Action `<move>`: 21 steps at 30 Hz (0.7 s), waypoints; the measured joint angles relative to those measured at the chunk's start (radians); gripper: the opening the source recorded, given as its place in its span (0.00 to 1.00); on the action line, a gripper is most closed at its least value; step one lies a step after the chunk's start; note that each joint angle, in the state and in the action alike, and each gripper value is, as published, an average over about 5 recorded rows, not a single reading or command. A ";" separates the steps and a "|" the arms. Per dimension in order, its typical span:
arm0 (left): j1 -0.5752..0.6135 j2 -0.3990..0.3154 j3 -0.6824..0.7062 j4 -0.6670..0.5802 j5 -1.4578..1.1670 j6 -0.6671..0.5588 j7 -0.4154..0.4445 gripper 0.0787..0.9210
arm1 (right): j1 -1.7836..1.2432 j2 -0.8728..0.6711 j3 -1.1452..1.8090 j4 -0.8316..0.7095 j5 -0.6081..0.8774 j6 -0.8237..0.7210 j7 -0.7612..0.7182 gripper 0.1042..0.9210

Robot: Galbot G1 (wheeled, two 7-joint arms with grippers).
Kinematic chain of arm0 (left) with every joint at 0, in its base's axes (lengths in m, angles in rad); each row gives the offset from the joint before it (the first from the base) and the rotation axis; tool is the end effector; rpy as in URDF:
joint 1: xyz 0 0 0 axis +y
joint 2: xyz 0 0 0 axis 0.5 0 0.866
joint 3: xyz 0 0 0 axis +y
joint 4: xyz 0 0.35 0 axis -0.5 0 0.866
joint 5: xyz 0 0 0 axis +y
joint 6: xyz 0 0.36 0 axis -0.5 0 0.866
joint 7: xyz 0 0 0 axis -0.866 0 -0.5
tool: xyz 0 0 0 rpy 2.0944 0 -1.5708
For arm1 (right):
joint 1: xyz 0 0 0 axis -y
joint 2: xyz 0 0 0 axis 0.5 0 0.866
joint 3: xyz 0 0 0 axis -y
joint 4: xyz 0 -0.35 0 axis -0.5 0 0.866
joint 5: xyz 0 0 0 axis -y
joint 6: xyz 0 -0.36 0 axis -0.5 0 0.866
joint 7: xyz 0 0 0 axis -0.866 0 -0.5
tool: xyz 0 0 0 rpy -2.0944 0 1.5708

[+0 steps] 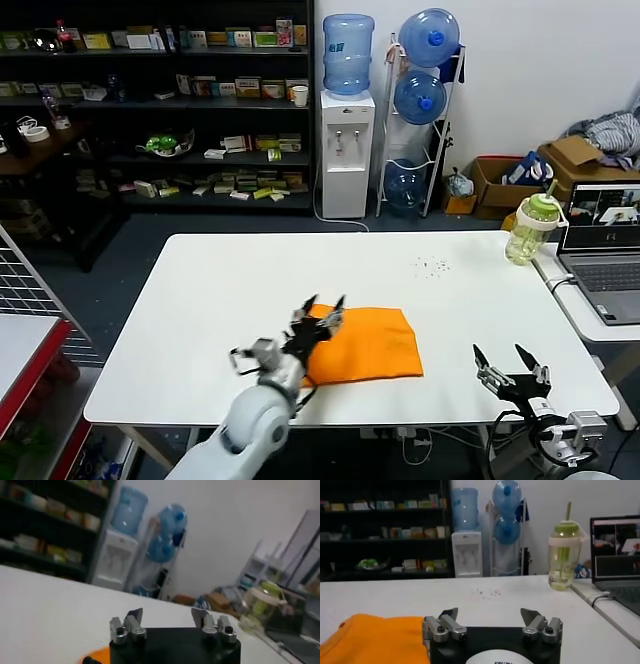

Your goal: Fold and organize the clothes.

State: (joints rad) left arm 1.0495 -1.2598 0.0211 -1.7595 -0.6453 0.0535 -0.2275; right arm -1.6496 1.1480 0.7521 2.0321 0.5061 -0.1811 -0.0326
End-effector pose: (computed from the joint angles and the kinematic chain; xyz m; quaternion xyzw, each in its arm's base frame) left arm 0.3017 -0.0880 -0.3257 -0.1756 -0.9659 0.1683 0.0886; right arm 0.1776 -0.1445 -0.2958 0.0156 -0.9905 -0.0166 0.1355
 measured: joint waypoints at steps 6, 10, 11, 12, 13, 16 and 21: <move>0.248 0.025 -0.243 -0.044 0.118 -0.227 0.149 0.88 | 0.024 0.084 -0.007 -0.048 -0.130 0.132 -0.069 0.88; 0.377 0.011 -0.367 -0.063 0.168 -0.350 0.225 0.88 | 0.033 0.157 -0.008 -0.085 -0.222 0.228 -0.108 0.88; 0.404 0.005 -0.391 -0.067 0.180 -0.376 0.243 0.88 | 0.033 0.175 -0.007 -0.094 -0.244 0.252 -0.115 0.88; 0.427 -0.001 -0.411 -0.072 0.192 -0.399 0.259 0.88 | 0.032 0.193 -0.007 -0.103 -0.265 0.275 -0.122 0.88; 0.447 -0.007 -0.428 -0.076 0.203 -0.421 0.275 0.88 | 0.032 0.210 -0.006 -0.112 -0.286 0.298 -0.129 0.88; 0.495 -0.024 -0.472 -0.089 0.232 -0.474 0.314 0.88 | 0.028 0.255 -0.002 -0.134 -0.336 0.358 -0.143 0.88; 0.551 -0.051 -0.523 -0.107 0.271 -0.533 0.362 0.88 | 0.018 0.313 0.013 -0.159 -0.388 0.439 -0.162 0.88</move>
State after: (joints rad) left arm 1.6010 -1.3104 -0.5016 -1.8662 -0.3740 -0.4796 0.1347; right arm -1.6317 1.4611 0.7654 1.8731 0.1184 0.2576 -0.1944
